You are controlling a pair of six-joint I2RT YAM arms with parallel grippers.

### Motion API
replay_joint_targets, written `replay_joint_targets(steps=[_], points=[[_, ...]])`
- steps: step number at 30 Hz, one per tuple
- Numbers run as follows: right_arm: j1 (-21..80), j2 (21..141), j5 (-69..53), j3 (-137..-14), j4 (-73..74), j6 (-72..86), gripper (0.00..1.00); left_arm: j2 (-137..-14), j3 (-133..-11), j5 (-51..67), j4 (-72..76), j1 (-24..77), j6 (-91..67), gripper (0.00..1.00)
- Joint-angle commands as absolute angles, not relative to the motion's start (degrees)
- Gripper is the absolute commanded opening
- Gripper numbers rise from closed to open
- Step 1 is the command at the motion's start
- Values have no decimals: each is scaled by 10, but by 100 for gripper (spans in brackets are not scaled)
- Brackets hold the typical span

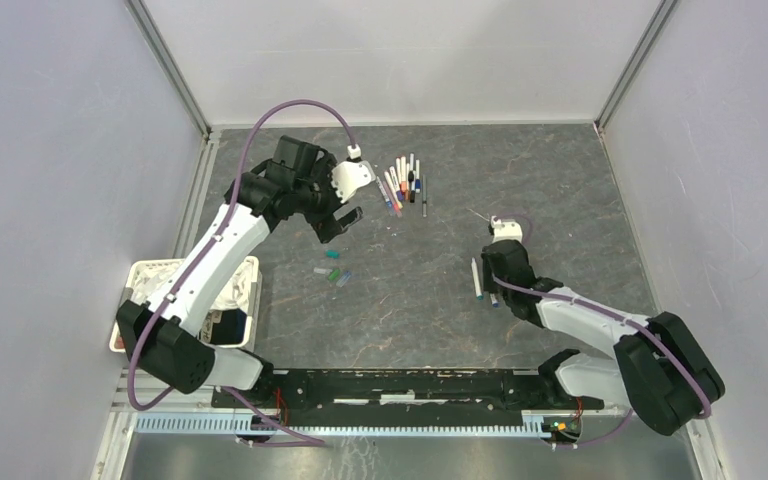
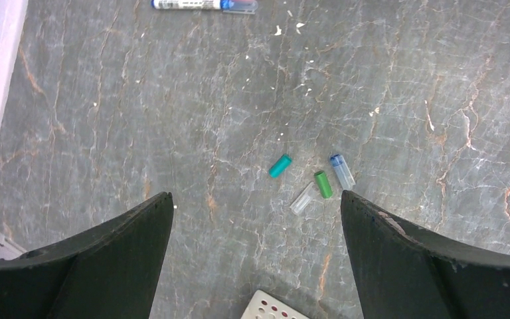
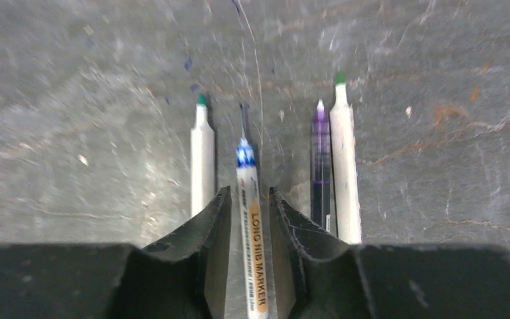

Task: Open the pen caps
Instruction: Place the pen at the center of the board, then pick up the pen from the center of the board.

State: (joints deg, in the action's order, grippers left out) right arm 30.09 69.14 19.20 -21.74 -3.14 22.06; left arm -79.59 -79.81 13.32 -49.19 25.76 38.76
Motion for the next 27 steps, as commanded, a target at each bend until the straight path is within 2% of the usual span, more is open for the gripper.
replay_joint_targets(steps=[1, 5, 7, 12, 17, 20, 27], points=[[296, 656, 192, -301, -1, 213, 35, -762, -813, 116, -472, 240, 333, 100], [297, 697, 190, -387, 24, 194, 51, -747, -815, 120, -467, 228, 332, 100], [296, 737, 188, -431, 27, 192, 53, -749, -820, 118, -474, 226, 332, 100], [296, 886, 151, -572, 31, 194, 52, -750, -827, 121, -479, 222, 318, 100], [296, 1036, 134, -715, 63, 189, 44, -736, -823, 130, -478, 221, 305, 100], [296, 1112, 124, -788, 92, 186, 44, -726, -810, 135, -476, 219, 307, 100], [295, 1222, 116, -901, 126, 182, 43, -725, -794, 141, -493, 219, 322, 100]])
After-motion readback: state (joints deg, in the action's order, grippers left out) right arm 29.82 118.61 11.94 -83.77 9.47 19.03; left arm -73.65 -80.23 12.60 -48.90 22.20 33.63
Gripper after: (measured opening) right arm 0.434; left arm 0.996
